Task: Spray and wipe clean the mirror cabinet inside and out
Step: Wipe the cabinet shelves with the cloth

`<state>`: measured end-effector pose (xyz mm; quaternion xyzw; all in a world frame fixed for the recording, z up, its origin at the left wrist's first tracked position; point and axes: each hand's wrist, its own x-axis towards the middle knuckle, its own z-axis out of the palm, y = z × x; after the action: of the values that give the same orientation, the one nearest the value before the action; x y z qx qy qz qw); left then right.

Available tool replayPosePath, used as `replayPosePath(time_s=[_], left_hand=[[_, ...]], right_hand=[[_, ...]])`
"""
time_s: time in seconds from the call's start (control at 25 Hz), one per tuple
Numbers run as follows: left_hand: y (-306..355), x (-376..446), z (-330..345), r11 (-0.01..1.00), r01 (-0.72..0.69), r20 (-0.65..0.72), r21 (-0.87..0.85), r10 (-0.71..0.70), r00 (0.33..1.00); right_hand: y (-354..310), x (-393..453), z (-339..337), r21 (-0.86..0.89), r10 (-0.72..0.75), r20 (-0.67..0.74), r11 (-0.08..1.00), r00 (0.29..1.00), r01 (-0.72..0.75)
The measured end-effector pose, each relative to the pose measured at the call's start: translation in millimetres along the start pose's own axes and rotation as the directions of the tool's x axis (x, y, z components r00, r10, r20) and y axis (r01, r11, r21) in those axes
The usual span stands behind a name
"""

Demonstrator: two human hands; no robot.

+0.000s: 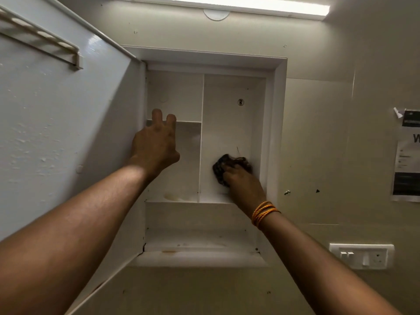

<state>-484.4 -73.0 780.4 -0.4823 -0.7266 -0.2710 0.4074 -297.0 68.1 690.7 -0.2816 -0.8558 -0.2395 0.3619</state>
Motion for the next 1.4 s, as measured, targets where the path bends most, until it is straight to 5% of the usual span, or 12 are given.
replayPosePath(time_s=[0.36, 0.56, 0.76, 0.88, 1.0, 1.24, 1.4], left_hand=[[-3.6, 0.5, -0.1, 1.000, -0.016, -0.002, -0.009, 0.016, 1.000], [-2.1, 1.2, 0.5, 0.999, -0.018, -0.002, -0.028, 0.018, 1.000], [-0.9, 2.6, 2.4, 0.999, -0.024, -0.009, -0.033, 0.023, 1.000], [-2.4, 3.0, 3.7, 0.999, -0.028, -0.011, -0.025, 0.028, 1.000], [-1.8, 3.0, 3.7, 0.999, -0.018, -0.012, -0.030, 0.018, 1.000], [-0.8, 2.7, 3.1, 1.000, -0.010, 0.003, -0.019, 0.010, 1.000], [2.3, 2.4, 0.1, 1.000, 0.000, 0.003, -0.019, 0.000, 1.000]], right_hand=[[-27.0, 9.0, -9.2, -0.231, 0.306, 0.224, 0.939, 0.925, -0.255], [-24.8, 23.8, -26.1, 0.067, 0.423, 0.349, 0.879, 0.836, -0.473], [-47.9, 29.9, -15.5, 0.508, 0.567, 0.273, 0.601, 0.777, -0.617], [-59.4, 35.8, -8.1, 0.509, 0.493, 0.264, 0.659, 0.829, -0.554], [-42.8, 40.0, -20.8, 0.331, 0.274, 0.345, 0.860, 0.898, -0.389], [-32.8, 46.4, -49.3, 0.157, -0.092, 0.587, 0.988, 0.805, -0.001], [-25.5, 24.5, -38.7, 0.345, -0.045, 0.554, 0.921, 0.831, -0.180]])
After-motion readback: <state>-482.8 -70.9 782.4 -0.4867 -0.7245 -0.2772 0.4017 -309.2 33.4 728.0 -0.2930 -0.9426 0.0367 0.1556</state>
